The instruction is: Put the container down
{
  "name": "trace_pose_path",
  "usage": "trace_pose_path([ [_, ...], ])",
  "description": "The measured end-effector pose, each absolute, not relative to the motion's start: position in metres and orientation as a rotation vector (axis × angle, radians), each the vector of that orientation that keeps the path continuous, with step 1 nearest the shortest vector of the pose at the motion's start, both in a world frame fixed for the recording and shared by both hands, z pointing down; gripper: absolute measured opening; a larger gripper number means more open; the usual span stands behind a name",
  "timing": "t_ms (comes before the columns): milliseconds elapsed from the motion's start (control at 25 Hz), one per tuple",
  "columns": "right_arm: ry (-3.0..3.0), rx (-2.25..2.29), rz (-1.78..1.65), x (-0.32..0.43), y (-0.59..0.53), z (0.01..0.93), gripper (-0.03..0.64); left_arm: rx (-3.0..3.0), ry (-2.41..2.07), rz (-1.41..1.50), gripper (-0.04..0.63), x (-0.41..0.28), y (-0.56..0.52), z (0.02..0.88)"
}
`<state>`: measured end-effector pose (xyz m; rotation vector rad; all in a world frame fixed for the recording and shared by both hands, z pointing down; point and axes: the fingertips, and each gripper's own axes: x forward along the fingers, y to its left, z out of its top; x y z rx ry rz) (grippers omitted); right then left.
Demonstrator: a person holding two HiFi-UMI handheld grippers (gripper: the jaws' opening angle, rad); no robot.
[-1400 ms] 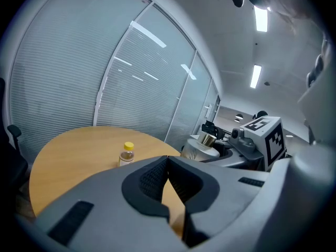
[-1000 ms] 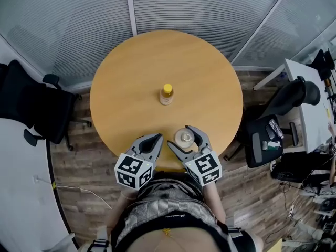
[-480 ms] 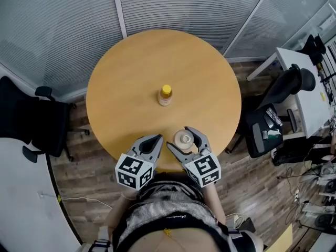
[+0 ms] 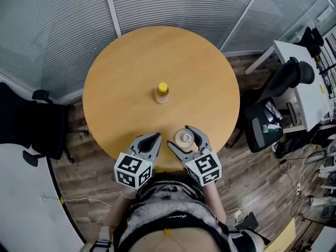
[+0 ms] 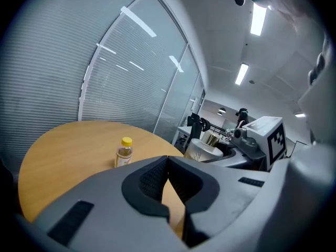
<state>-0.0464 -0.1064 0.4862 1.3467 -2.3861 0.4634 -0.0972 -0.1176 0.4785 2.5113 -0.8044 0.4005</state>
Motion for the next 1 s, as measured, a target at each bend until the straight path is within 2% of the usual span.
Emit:
trace_pose_path([
  [560, -2.444, 1.189, 0.427, 0.0, -0.117, 0.481, 0.347, 2.42, -0.97, 0.373, 0.021, -0.059, -0.117, 0.477],
  [1000, -2.492, 1.115, 0.401, 0.008, -0.122, 0.479, 0.347, 2.412, -1.046, 0.38, 0.021, -0.046, -0.12, 0.472],
])
